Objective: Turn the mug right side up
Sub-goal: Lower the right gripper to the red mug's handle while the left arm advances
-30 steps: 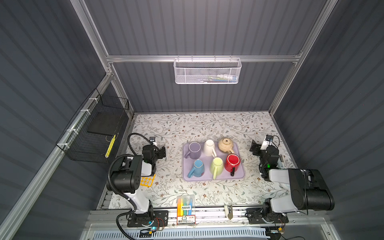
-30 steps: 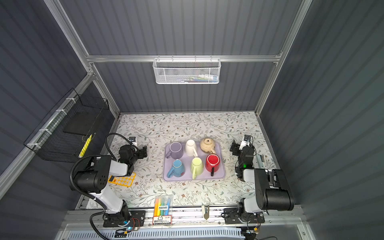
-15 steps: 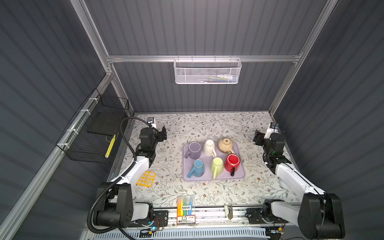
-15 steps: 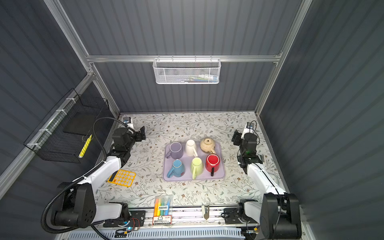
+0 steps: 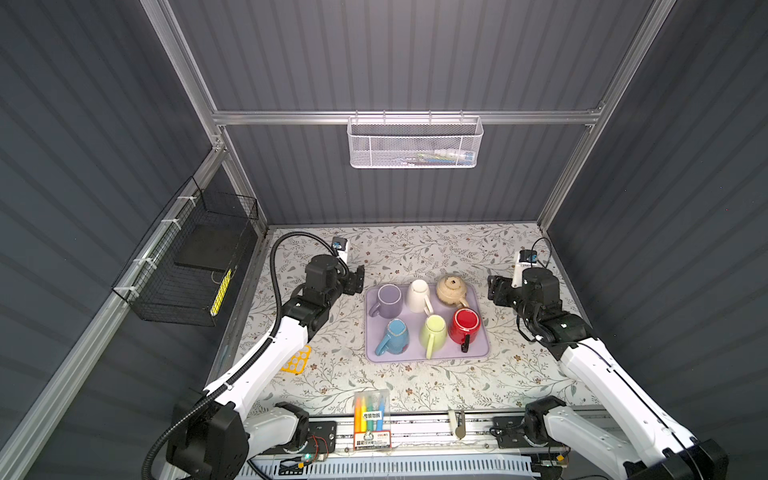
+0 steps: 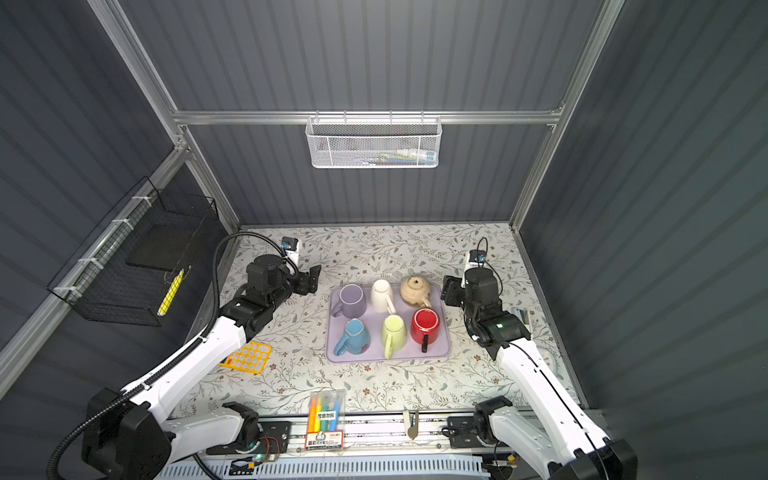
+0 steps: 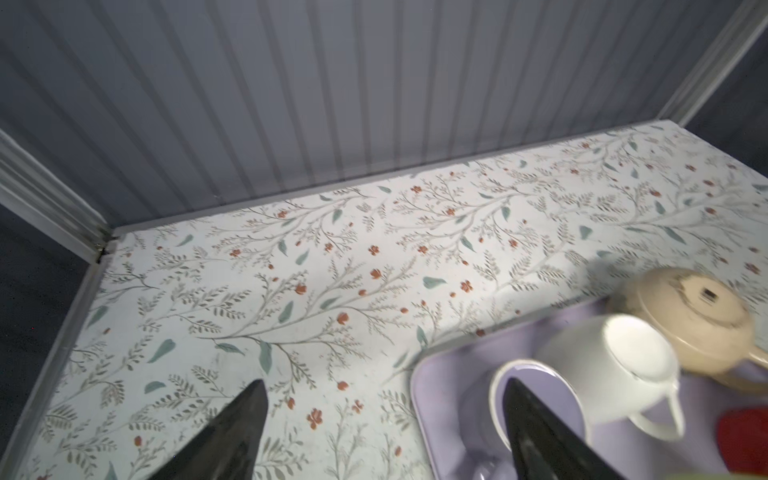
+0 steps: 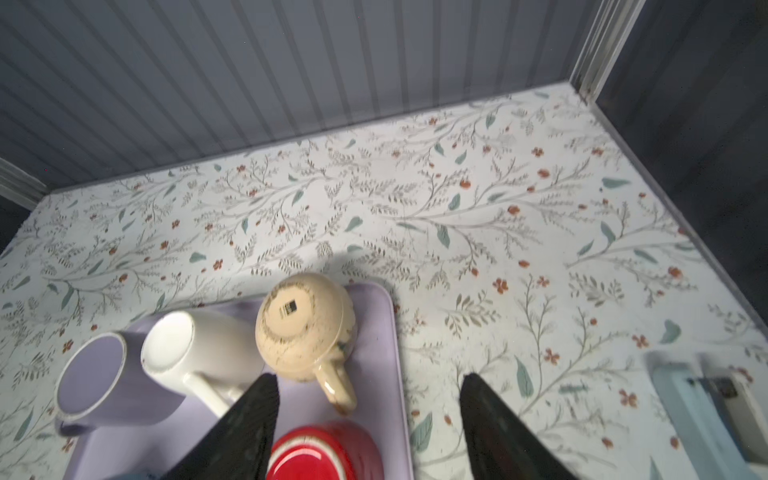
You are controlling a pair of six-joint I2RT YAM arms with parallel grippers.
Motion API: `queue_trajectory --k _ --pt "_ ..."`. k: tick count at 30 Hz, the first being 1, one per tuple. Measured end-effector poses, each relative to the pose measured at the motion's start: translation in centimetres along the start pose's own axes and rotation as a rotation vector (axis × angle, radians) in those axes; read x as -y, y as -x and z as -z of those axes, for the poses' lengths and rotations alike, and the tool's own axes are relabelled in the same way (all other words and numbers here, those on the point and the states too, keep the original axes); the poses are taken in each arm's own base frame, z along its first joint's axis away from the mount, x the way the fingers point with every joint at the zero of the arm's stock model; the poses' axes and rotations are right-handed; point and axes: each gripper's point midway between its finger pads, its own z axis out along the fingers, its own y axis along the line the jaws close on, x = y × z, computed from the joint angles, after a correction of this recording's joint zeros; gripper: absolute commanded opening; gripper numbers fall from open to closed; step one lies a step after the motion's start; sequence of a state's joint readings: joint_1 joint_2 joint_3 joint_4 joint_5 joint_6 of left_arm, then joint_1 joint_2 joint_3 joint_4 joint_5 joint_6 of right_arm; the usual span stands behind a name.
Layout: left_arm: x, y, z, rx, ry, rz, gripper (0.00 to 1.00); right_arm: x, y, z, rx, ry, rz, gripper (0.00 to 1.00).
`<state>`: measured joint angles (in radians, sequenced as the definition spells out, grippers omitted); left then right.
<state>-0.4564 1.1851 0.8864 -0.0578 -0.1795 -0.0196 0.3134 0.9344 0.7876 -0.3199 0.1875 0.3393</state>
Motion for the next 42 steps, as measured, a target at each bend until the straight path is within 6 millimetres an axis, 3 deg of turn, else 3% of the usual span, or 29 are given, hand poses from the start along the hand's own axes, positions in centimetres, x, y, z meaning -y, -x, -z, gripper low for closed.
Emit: queue_trajectory --k 9,15,23,32,42 --pt "4.6 -1.9 1.4 -0.086 -0.136 -0.066 0.86 -0.9 -5.5 1.2 -0.174 0.002 -0.027 0.65" --pt "5.9 -0.9 1.9 -0.076 -0.183 -0.079 0.85 -1.8 -10.0 2.1 -0.251 0.042 -0.033 0.65" --pt "6.7 -2.2 1.1 -0.121 -0.211 -0.087 0.83 -3.0 -15.4 1.7 -0.372 0.047 -0.014 0.63" --pt "6.9 -2.3 1.2 -0.127 -0.219 -0.09 0.83 -3.7 -18.1 0.0 -0.427 0.026 0.012 0.61" --pt "6.7 -1.8 1.9 -0.109 -0.22 -0.089 0.83 -4.2 -18.9 -1.4 -0.435 0.024 0.006 0.59"
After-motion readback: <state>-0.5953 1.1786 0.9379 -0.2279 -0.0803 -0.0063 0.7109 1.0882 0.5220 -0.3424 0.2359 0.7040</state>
